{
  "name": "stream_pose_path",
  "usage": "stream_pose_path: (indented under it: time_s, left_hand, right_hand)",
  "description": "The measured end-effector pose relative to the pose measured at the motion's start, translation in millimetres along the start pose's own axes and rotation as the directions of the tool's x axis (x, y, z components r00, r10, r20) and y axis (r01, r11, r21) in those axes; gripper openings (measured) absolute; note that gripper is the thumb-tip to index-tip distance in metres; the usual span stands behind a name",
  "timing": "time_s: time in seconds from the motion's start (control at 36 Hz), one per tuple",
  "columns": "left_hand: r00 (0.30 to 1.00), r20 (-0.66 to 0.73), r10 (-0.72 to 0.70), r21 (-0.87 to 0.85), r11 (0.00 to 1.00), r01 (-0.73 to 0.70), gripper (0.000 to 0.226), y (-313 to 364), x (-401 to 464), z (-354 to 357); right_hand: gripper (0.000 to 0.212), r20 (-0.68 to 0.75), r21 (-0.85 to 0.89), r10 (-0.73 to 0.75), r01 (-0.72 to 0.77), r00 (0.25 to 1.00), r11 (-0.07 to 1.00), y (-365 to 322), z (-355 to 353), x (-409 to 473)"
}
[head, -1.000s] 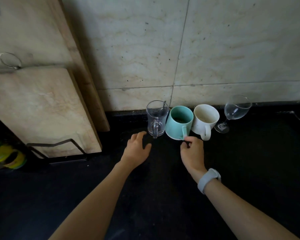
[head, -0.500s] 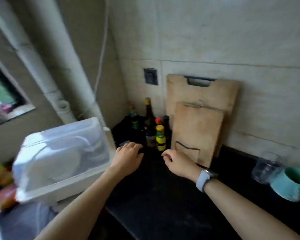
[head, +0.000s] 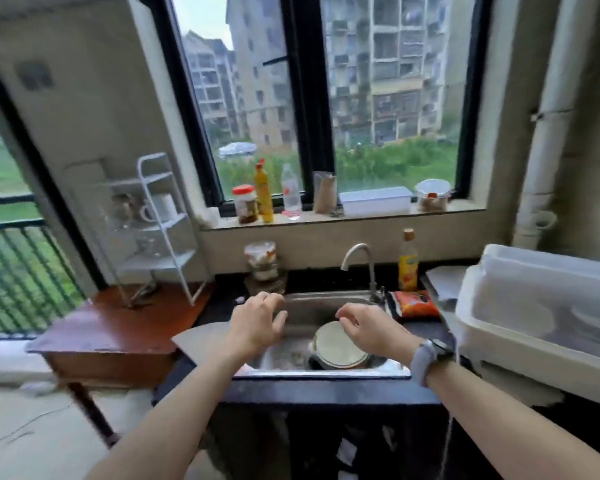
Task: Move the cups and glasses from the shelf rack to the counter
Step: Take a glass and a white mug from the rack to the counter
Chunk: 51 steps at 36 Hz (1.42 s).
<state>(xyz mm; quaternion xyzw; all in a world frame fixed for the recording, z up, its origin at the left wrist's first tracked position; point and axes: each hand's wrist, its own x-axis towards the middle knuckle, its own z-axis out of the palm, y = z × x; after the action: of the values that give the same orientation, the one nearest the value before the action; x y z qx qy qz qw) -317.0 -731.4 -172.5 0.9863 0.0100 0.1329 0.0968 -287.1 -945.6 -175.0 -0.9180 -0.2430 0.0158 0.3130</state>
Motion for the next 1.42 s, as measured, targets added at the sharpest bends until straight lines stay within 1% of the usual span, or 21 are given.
stream_pose_path:
  time_s: [0.08, 0.17, 0.25, 0.33, 0.39, 0.44, 0.56, 0.67, 0.75, 0.83, 0.89, 0.97, 1.06, 1.19, 1.28, 1.31, 1.39, 1.42]
  left_hand:
    - [0.991, -0.044, -0.13, -0.011, 0.991, 0.13, 0.035, -77, -25, -38]
    - [0.963, -0.105, -0.246, -0.043, 0.969, 0.243, 0.033, -147, -47, -70]
    - [0.926, -0.173, -0.335, -0.097, 0.942, 0.322, 0.03, -203, -61, -93]
    - [0.878, -0.247, -0.41, -0.118, 0.912, 0.393, 0.028, -253, -66, -106]
    - [0.855, -0.262, -0.447, -0.128, 0.894, 0.429, 0.027, -284, -64, -110]
    - [0.842, -0.262, -0.472, -0.14, 0.881, 0.451, 0.027, -314, -56, -111]
    - [0.822, -0.277, -0.497, -0.164, 0.868, 0.469, 0.026, -373, -19, -114]
    - [0.818, -0.262, -0.511, -0.218, 0.857, 0.466, 0.028, -429, 43, -125]
    - [0.804, -0.269, -0.531, -0.267, 0.843, 0.467, 0.031, -467, 91, -133]
    - [0.796, -0.286, -0.533, -0.31, 0.838, 0.45, 0.029, -501, 130, -129]
    - [0.792, -0.286, -0.54, -0.334, 0.831, 0.445, 0.029, -522, 150, -123]
    - [0.787, -0.257, -0.56, -0.388, 0.806, 0.447, 0.031, -551, 176, -112]
    - [0.783, -0.252, -0.569, -0.432, 0.79, 0.435, 0.032, -580, 207, -102]
    - [0.826, -0.223, -0.518, -0.482, 0.795, 0.368, 0.034, -624, 268, -86]
    - [0.868, -0.178, -0.464, -0.537, 0.785, 0.31, 0.037, -641, 307, -75]
    - [0.876, -0.16, -0.456, -0.567, 0.769, 0.296, 0.039, -645, 319, -71]
    - [0.889, -0.147, -0.434, -0.605, 0.75, 0.267, 0.041, -652, 349, -58]
    - [0.89, -0.161, -0.426, -0.611, 0.751, 0.249, 0.04, -653, 358, -54]
  right_hand:
    - [0.028, 0.054, 0.012, -0.127, 0.127, 0.99, 0.992, -69, 40, 37]
    - [0.026, 0.09, 0.022, -0.247, 0.246, 0.965, 0.969, -134, 77, 72]
    - [0.027, 0.103, 0.043, -0.319, 0.316, 0.942, 0.948, -183, 109, 104]
    - [0.027, 0.12, 0.075, -0.367, 0.36, 0.923, 0.93, -220, 140, 139]
    - [0.026, 0.127, 0.104, -0.393, 0.382, 0.911, 0.918, -239, 160, 164]
    - [0.026, 0.123, 0.131, -0.411, 0.396, 0.903, 0.909, -254, 179, 192]
    - [0.026, 0.065, 0.201, -0.417, 0.398, 0.906, 0.895, -282, 213, 260]
    - [0.026, 0.021, 0.27, -0.366, 0.347, 0.93, 0.898, -308, 234, 344]
    - [0.03, -0.011, 0.345, -0.314, 0.299, 0.949, 0.89, -326, 243, 404]
    - [0.033, -0.041, 0.398, -0.263, 0.257, 0.964, 0.881, -340, 257, 455]
    - [0.03, -0.056, 0.419, -0.237, 0.238, 0.97, 0.876, -348, 270, 483]
    - [0.03, -0.049, 0.439, -0.218, 0.217, 0.975, 0.872, -357, 290, 517]
    - [0.038, -0.027, 0.451, -0.204, 0.194, 0.979, 0.871, -367, 305, 552]
    - [0.044, -0.067, 0.446, -0.104, 0.123, 0.992, 0.887, -380, 328, 609]
    - [0.053, -0.102, 0.512, 0.006, 0.048, 0.995, 0.857, -387, 340, 637]
    - [0.05, -0.113, 0.537, 0.037, 0.03, 0.993, 0.843, -389, 343, 645]
    - [0.018, -0.153, 0.63, 0.132, -0.006, 0.979, 0.777, -395, 353, 666]
    - [0.016, -0.153, 0.66, 0.171, -0.028, 0.973, 0.751, -396, 355, 672]
